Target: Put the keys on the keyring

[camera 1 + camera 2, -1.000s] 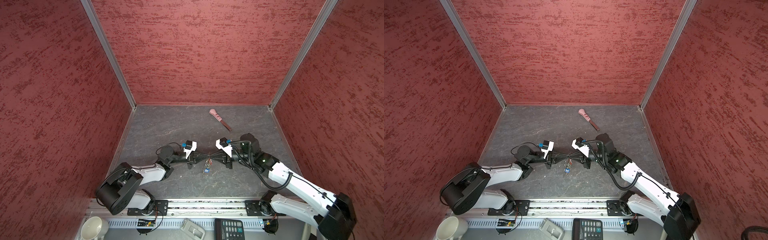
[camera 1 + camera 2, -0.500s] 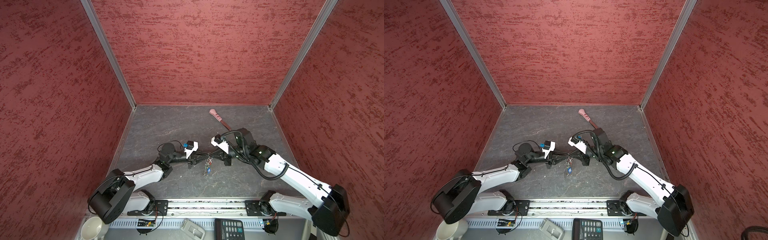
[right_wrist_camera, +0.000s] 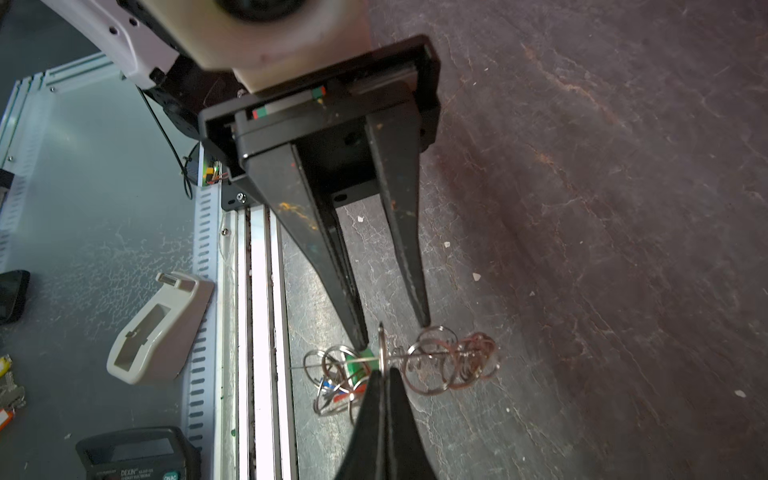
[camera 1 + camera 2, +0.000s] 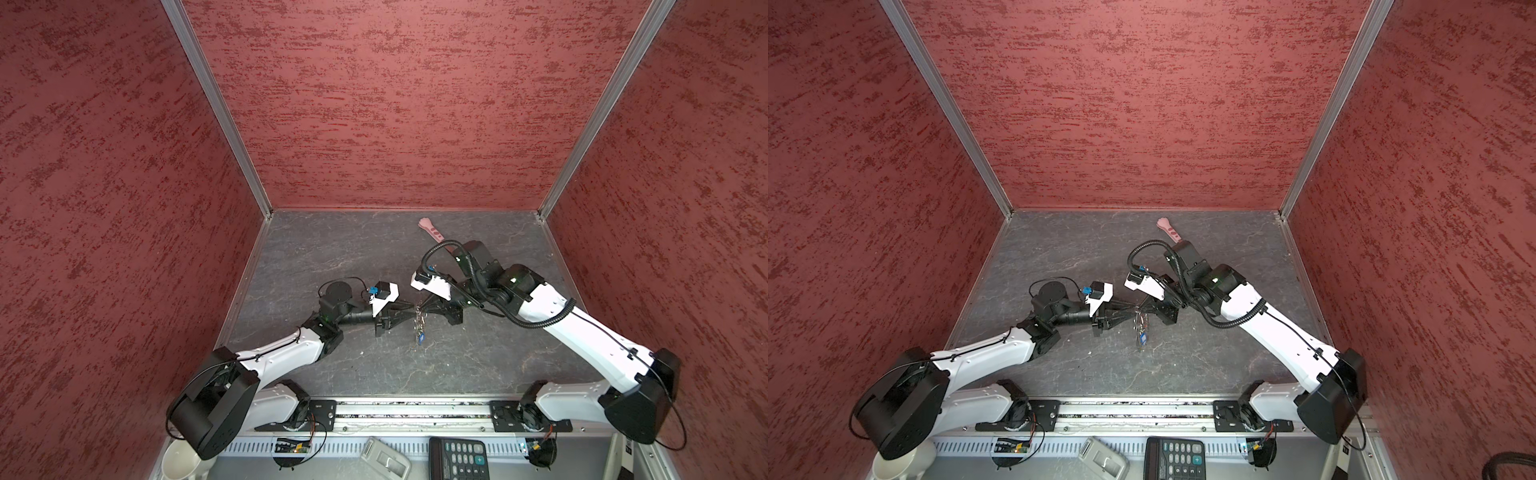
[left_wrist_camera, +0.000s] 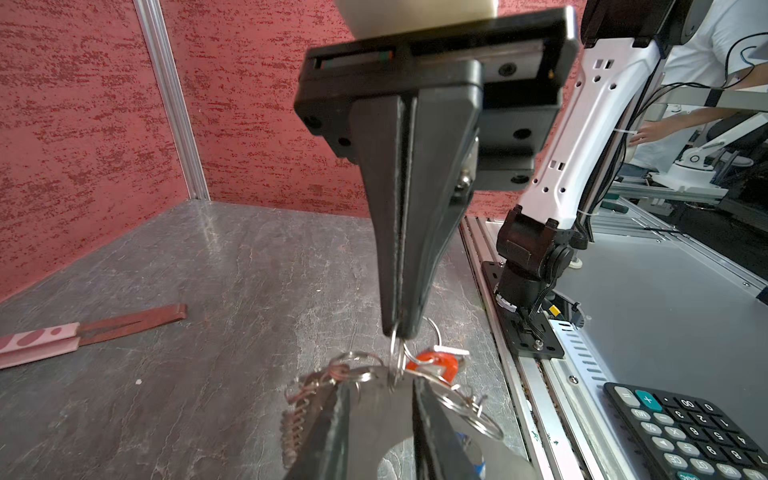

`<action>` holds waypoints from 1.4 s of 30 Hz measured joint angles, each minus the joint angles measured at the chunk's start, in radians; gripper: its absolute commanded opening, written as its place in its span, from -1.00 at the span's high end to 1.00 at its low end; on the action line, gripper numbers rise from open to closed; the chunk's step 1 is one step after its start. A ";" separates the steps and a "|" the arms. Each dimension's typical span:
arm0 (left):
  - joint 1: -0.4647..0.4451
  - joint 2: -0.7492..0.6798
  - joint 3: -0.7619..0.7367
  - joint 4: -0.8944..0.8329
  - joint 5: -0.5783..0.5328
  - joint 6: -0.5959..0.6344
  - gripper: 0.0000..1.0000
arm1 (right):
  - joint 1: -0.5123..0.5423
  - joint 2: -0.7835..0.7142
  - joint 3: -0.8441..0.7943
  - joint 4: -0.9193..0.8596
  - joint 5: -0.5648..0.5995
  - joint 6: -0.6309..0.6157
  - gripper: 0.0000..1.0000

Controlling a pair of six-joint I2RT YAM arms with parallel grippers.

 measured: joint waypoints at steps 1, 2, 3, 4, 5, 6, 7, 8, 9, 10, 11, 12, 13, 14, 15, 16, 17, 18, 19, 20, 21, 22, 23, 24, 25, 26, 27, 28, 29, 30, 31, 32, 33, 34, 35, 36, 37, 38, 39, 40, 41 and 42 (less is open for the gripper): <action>0.000 0.003 0.001 0.003 0.004 -0.006 0.44 | 0.004 0.006 0.001 -0.008 0.006 -0.005 1.00; 0.000 0.007 0.001 0.005 0.008 -0.013 0.45 | 0.006 0.010 0.001 -0.015 0.011 -0.008 1.00; 0.000 0.010 0.002 0.007 0.013 -0.019 0.46 | 0.009 0.013 0.001 -0.021 0.016 -0.012 1.00; 0.000 0.012 0.002 0.010 0.018 -0.026 0.49 | 0.012 0.015 0.001 -0.026 0.018 -0.016 1.00; 0.000 0.014 0.003 0.010 0.023 -0.029 0.53 | 0.013 0.015 0.001 -0.027 0.019 -0.019 1.00; 0.000 0.016 0.005 0.009 0.029 -0.032 0.56 | 0.013 0.015 0.001 -0.027 0.020 -0.021 1.00; 0.000 0.019 0.008 0.009 0.035 -0.033 0.59 | 0.014 0.015 0.001 -0.027 0.021 -0.023 1.00; 0.000 0.024 0.013 0.009 0.042 -0.035 0.61 | 0.016 0.015 0.001 -0.027 0.023 -0.024 1.00; 0.000 0.029 0.018 0.009 0.050 -0.037 0.62 | 0.016 0.015 0.001 -0.026 0.023 -0.026 1.00; 0.000 0.033 0.021 0.009 0.054 -0.037 0.62 | 0.016 0.015 0.001 -0.026 0.024 -0.027 1.00; 0.000 0.036 0.023 0.008 0.057 -0.038 0.63 | 0.016 0.015 0.001 -0.026 0.024 -0.027 1.00; 0.000 0.040 0.026 0.008 0.060 -0.039 0.65 | 0.016 0.015 0.001 -0.025 0.025 -0.028 1.00; 0.000 0.042 0.027 0.007 0.062 -0.040 0.68 | 0.016 0.015 0.001 -0.024 0.026 -0.029 1.00; 0.000 0.043 0.028 0.005 0.065 -0.043 0.69 | 0.016 0.015 0.001 -0.023 0.026 -0.029 1.00; 0.000 0.044 0.029 0.003 0.067 -0.043 0.71 | 0.016 0.015 0.001 -0.021 0.026 -0.029 1.00; 0.000 0.045 0.030 -0.001 0.069 -0.043 0.72 | 0.016 0.015 0.001 -0.020 0.027 -0.030 1.00; 0.000 0.046 0.031 -0.004 0.071 -0.043 0.74 | 0.016 0.015 0.001 -0.018 0.028 -0.030 1.00; 0.000 0.047 0.032 -0.007 0.073 -0.043 0.74 | 0.017 0.015 0.001 -0.017 0.030 -0.030 1.00; -0.001 0.047 0.032 -0.010 0.076 -0.043 0.75 | 0.017 0.014 0.001 -0.016 0.031 -0.030 1.00; -0.001 0.047 0.032 -0.012 0.077 -0.043 0.78 | 0.017 0.014 0.001 -0.014 0.032 -0.030 1.00; -0.001 0.048 0.032 -0.014 0.079 -0.043 0.81 | 0.017 0.013 0.000 -0.013 0.034 -0.030 1.00; -0.002 0.048 0.034 -0.014 0.080 -0.043 0.84 | 0.017 0.011 0.000 -0.012 0.034 -0.030 1.00; -0.002 0.048 0.037 -0.017 0.082 -0.043 0.87 | 0.017 0.010 0.000 -0.010 0.036 -0.030 1.00; -0.002 0.048 0.040 -0.019 0.083 -0.042 0.91 | 0.017 0.008 -0.001 -0.008 0.037 -0.030 1.00; -0.002 0.048 0.043 -0.021 0.083 -0.042 0.95 | 0.017 0.006 -0.002 -0.005 0.039 -0.030 1.00; -0.002 0.048 0.044 -0.021 0.082 -0.042 1.00 | 0.016 0.004 -0.003 -0.002 0.042 -0.030 1.00; -0.002 0.048 0.045 -0.021 0.082 -0.043 1.00 | 0.017 0.002 -0.005 0.001 0.044 -0.029 1.00; -0.002 0.048 0.045 -0.021 0.080 -0.043 1.00 | 0.017 0.000 -0.008 0.005 0.045 -0.029 0.99; -0.002 0.048 0.045 -0.020 0.078 -0.044 1.00 | 0.017 -0.002 -0.011 0.009 0.047 -0.029 0.93; -0.002 0.048 0.045 -0.020 0.074 -0.047 1.00 | 0.017 -0.006 -0.018 0.018 0.050 -0.027 0.85; -0.002 0.048 0.045 -0.015 0.069 -0.052 1.00 | 0.017 -0.015 -0.028 0.032 0.056 -0.023 0.81; -0.002 0.050 0.044 -0.005 0.061 -0.058 1.00 | 0.017 -0.030 -0.045 0.056 0.063 -0.018 0.76; -0.003 0.052 0.043 0.009 0.055 -0.068 1.00 | 0.016 -0.053 -0.068 0.084 0.069 -0.011 0.71; -0.004 0.056 0.040 0.024 0.050 -0.076 1.00 | 0.016 -0.079 -0.093 0.109 0.072 -0.002 0.68; -0.004 0.060 0.035 0.045 0.045 -0.087 1.00 | 0.016 -0.112 -0.122 0.136 0.074 0.008 0.65; -0.004 0.063 0.030 0.062 0.039 -0.097 1.00 | 0.014 -0.146 -0.151 0.164 0.074 0.019 0.63; -0.004 0.067 0.026 0.074 0.036 -0.106 1.00 | 0.011 -0.179 -0.179 0.191 0.070 0.031 0.62; -0.004 0.072 0.021 0.094 0.030 -0.116 1.00 | 0.008 -0.212 -0.210 0.224 0.061 0.044 0.61; -0.004 0.077 0.015 0.115 0.027 -0.126 1.00 | 0.005 -0.243 -0.241 0.258 0.051 0.059 0.60; -0.004 0.079 0.011 0.130 0.023 -0.135 1.00 | 0.001 -0.265 -0.265 0.286 0.042 0.075 0.60; -0.004 0.082 0.004 0.149 0.021 -0.144 1.00 | -0.005 -0.281 -0.288 0.317 0.032 0.093 0.60; -0.004 0.084 -0.002 0.169 0.019 -0.153 1.00 | -0.014 -0.292 -0.311 0.349 0.022 0.111 0.61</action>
